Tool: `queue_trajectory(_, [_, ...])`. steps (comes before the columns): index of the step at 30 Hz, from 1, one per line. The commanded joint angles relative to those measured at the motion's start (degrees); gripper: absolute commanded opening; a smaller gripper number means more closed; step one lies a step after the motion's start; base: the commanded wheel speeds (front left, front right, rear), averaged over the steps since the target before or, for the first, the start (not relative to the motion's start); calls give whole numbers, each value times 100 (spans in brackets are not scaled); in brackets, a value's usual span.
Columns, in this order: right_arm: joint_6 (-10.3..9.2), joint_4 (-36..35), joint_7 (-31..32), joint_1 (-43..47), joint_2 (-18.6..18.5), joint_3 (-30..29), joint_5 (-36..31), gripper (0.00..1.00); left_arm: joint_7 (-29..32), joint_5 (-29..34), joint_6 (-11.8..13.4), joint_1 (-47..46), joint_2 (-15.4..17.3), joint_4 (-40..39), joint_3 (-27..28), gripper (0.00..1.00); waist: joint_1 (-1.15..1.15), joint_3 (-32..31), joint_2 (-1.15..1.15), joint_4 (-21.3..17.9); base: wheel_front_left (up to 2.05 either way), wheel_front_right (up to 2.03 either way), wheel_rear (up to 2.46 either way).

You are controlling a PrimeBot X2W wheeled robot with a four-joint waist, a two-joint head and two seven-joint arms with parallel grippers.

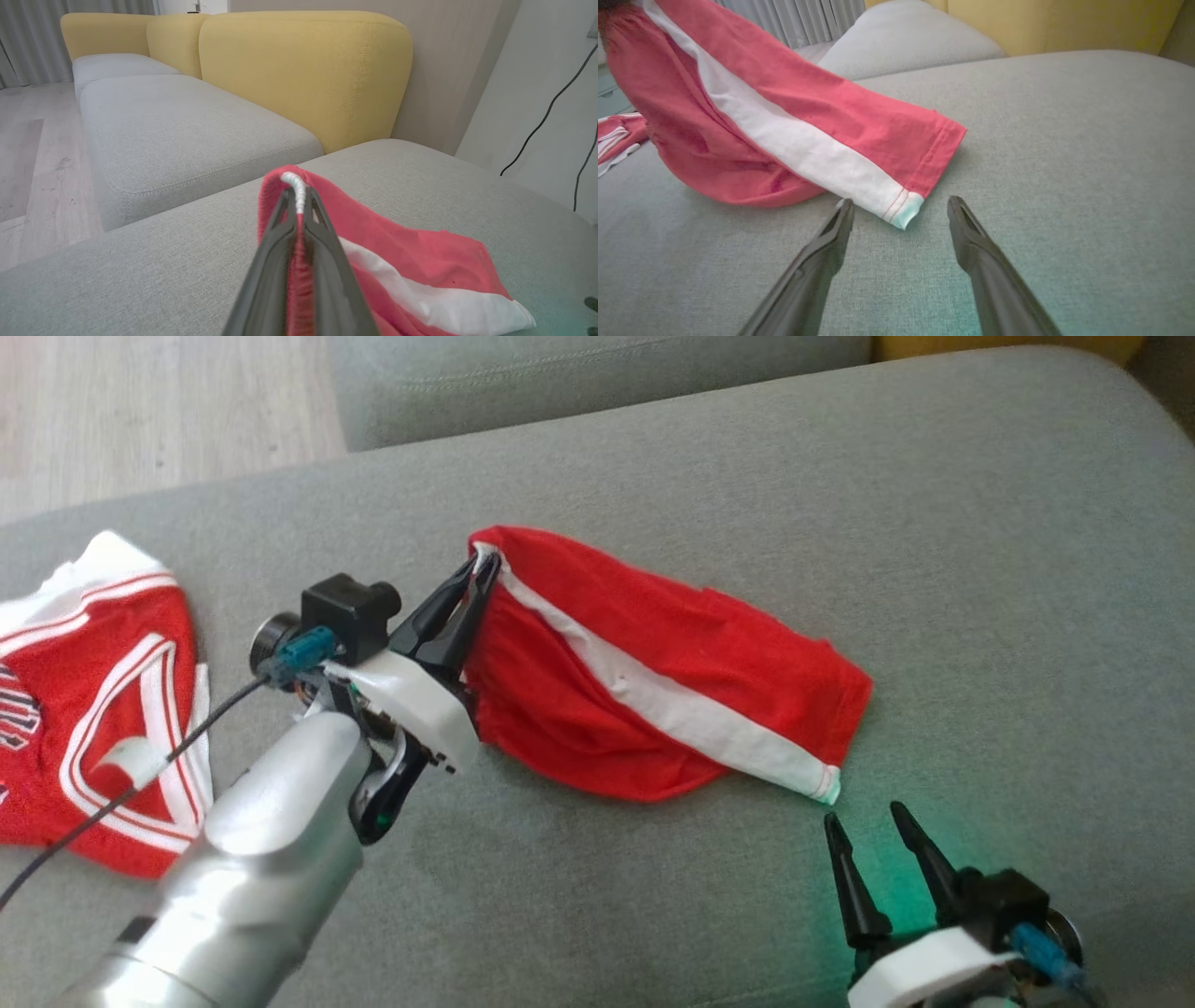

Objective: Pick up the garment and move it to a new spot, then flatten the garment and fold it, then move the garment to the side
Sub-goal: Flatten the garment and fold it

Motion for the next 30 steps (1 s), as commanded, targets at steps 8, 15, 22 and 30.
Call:
queue_trajectory(8, [-4,677,-22,-878,-30,320,344,100,-184,-160,9,-630,325,-126,-62,0,0,288,0,173,0,0,0])
queue_trajectory(15, [-4,1151,-22,-1237,-30,517,372,71,-235,-256,9,-801,348,-125,-224,0,0,452,0,296,0,0,0])
queue_trajectory(22, [-4,1099,-22,-1249,-30,353,234,0,-345,-361,9,-863,410,-69,-300,0,0,433,0,320,0,0,0])
queue_trajectory(30, [-4,-201,-22,-1461,-30,-313,-214,0,-567,-418,9,-1127,534,-297,-226,0,0,361,0,223,0,0,0])
